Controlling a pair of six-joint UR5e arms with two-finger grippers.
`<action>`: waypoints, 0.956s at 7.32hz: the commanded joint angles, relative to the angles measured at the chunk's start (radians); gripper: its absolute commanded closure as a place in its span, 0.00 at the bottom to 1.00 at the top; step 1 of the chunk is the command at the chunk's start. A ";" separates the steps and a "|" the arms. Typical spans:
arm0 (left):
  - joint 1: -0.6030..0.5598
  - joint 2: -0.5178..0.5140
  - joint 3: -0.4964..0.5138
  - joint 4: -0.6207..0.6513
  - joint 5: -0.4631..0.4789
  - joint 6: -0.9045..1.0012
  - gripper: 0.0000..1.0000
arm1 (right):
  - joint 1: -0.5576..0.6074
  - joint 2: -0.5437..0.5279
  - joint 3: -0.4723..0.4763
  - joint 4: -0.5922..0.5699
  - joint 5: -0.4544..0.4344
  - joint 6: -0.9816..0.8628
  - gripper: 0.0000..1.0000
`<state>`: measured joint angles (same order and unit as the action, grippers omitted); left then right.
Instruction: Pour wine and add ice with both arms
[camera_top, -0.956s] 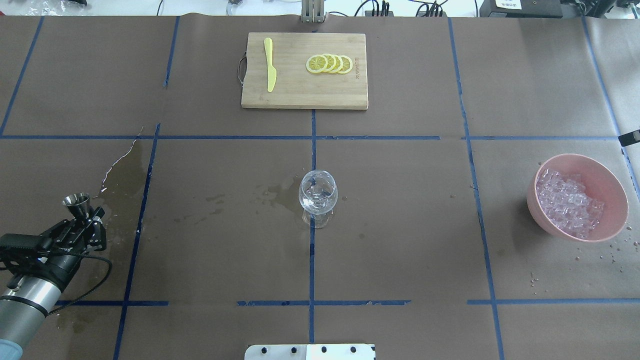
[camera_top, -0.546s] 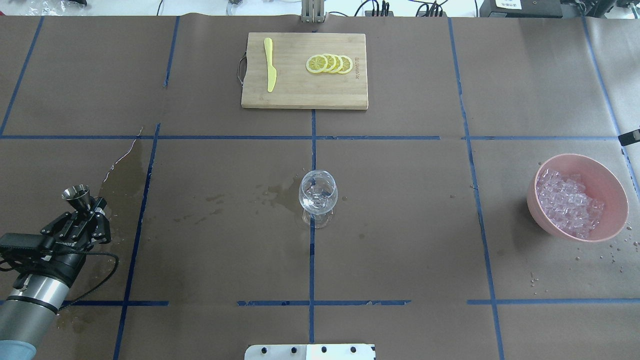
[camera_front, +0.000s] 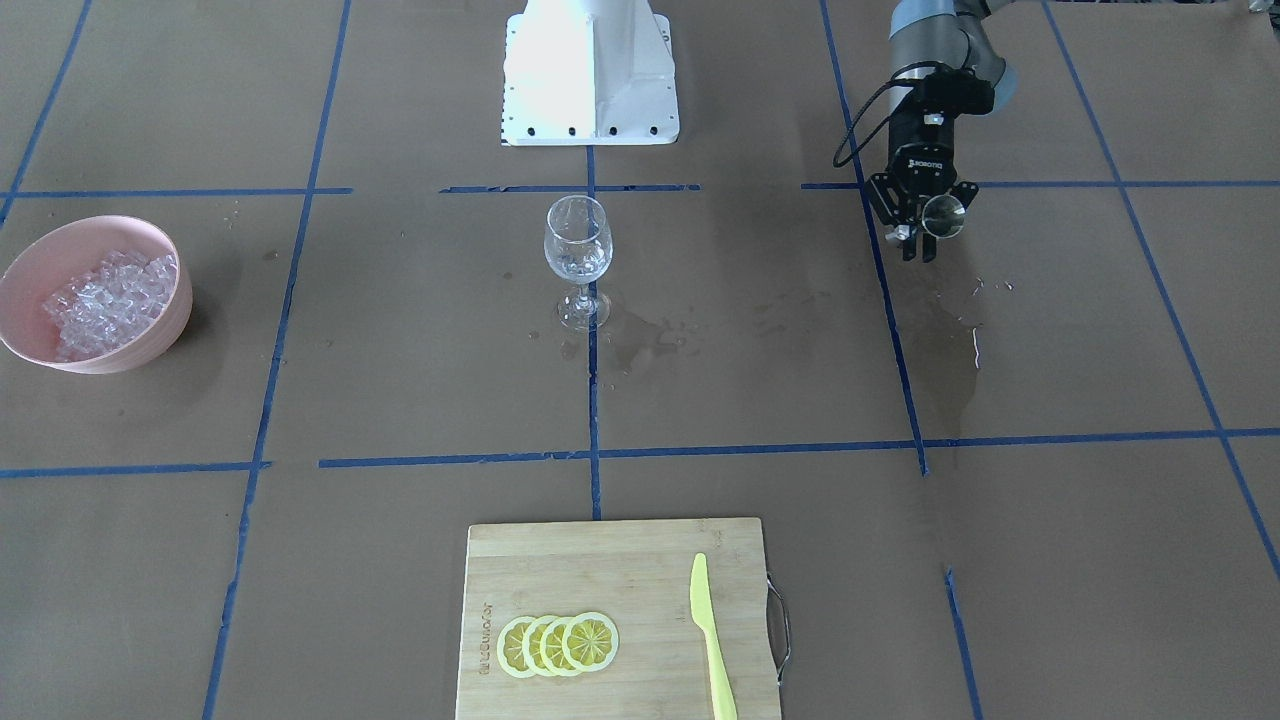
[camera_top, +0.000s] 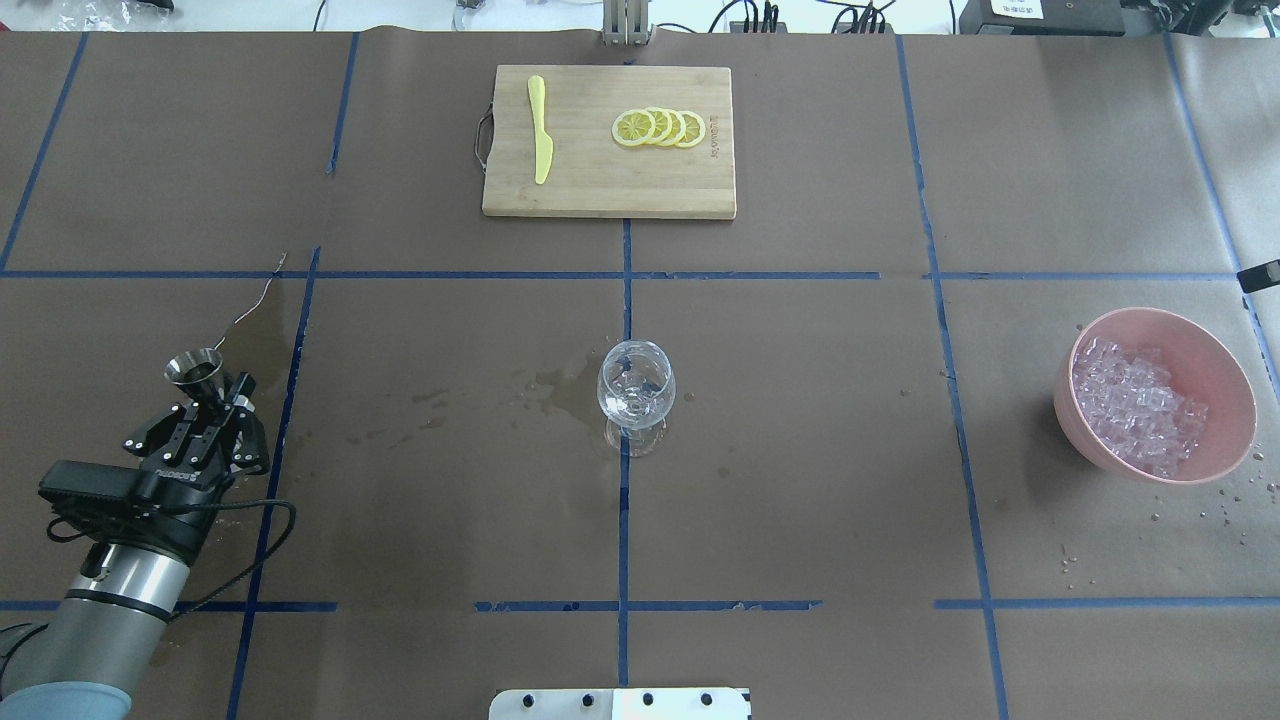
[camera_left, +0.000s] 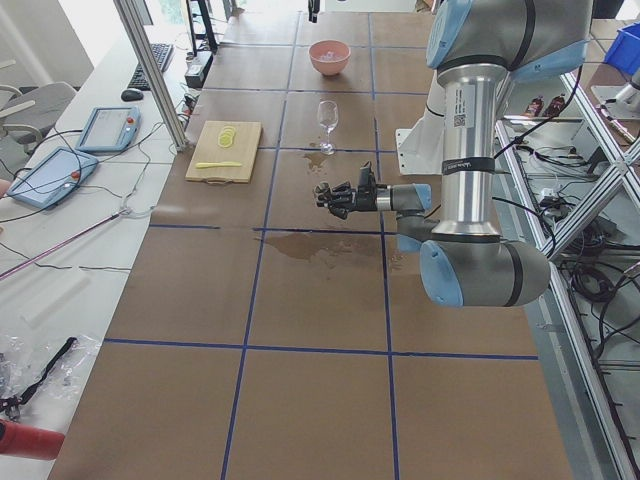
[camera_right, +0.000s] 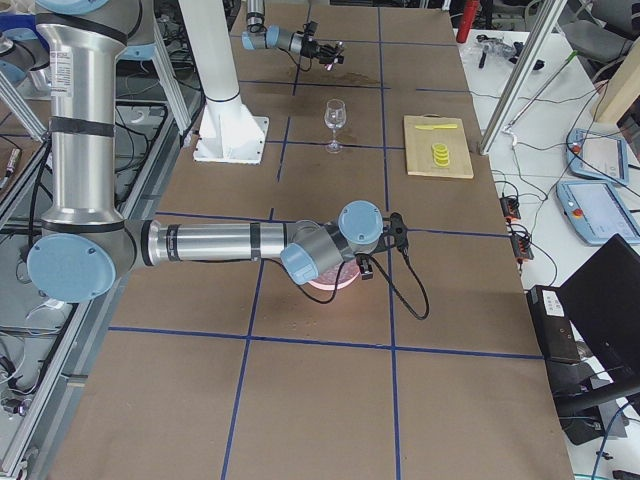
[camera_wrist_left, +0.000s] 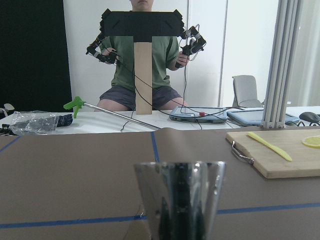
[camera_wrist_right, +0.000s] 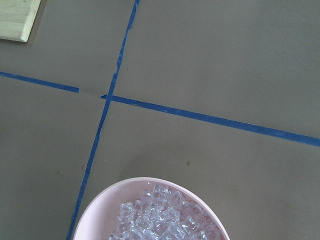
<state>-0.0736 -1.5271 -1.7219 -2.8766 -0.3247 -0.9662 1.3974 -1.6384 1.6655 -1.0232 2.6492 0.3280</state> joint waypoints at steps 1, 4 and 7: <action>-0.005 -0.125 -0.002 -0.090 -0.007 0.207 1.00 | 0.000 -0.005 -0.003 0.043 0.000 0.002 0.00; -0.024 -0.276 -0.002 -0.107 -0.123 0.424 1.00 | 0.000 -0.008 -0.004 0.045 0.000 0.002 0.00; -0.040 -0.390 -0.001 -0.098 -0.253 0.637 1.00 | 0.000 -0.008 -0.009 0.043 -0.003 0.002 0.00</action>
<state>-0.1084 -1.8599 -1.7240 -2.9821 -0.5235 -0.4267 1.3975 -1.6468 1.6579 -0.9790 2.6475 0.3292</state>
